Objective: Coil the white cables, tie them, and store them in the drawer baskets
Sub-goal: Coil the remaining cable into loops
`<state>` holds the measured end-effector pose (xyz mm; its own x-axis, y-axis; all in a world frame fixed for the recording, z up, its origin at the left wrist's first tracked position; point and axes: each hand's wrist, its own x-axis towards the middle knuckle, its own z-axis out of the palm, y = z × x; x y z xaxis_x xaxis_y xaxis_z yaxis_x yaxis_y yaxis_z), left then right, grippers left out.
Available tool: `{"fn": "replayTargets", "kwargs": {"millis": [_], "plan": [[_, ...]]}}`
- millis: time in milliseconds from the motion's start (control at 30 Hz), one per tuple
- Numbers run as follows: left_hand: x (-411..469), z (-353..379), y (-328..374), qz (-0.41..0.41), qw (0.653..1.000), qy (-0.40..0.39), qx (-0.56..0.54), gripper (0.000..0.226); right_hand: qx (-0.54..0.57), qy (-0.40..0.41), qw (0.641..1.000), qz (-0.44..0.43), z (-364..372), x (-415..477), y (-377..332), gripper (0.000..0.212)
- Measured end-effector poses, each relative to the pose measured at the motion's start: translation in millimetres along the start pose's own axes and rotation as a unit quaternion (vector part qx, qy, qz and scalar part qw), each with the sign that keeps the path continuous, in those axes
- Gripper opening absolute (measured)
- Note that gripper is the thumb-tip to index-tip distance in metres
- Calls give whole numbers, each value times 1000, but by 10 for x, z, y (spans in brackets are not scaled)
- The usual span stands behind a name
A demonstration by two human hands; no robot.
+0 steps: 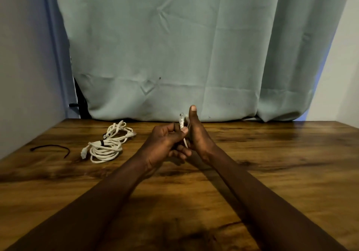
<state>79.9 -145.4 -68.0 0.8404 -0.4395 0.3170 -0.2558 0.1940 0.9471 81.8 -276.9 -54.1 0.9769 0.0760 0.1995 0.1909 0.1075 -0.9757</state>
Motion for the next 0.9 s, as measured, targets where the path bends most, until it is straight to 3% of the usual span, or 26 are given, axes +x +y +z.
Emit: {"fn": "replayTargets", "kwargs": {"millis": [100,333,400,467,567,733,800,900], "plan": [[25,-53,15,16,999,30,-15,15,13,-93,995,23,65,-38,50,91],[112,-258,88,56,984,171,-4,12,-84,-70,994,2,129,109,126,74],[117,-299,87,64,983,173,15,21,-76,-39,996,13,100,94,75,63],[130,-372,67,108,970,162,147,6,-41,-17,998,36,62,84,43,60],[144,-457,45,143,929,125,318,23,-7,-1,998,68,40,74,27,59],[99,-348,-23,166,933,64,312,27,65,3,993,102,43,47,47,58],[96,-300,-59,174,932,60,313,26,60,28,992,104,40,65,65,58],[119,-254,-74,160,956,81,232,27,56,96,990,85,81,100,113,57]]}}
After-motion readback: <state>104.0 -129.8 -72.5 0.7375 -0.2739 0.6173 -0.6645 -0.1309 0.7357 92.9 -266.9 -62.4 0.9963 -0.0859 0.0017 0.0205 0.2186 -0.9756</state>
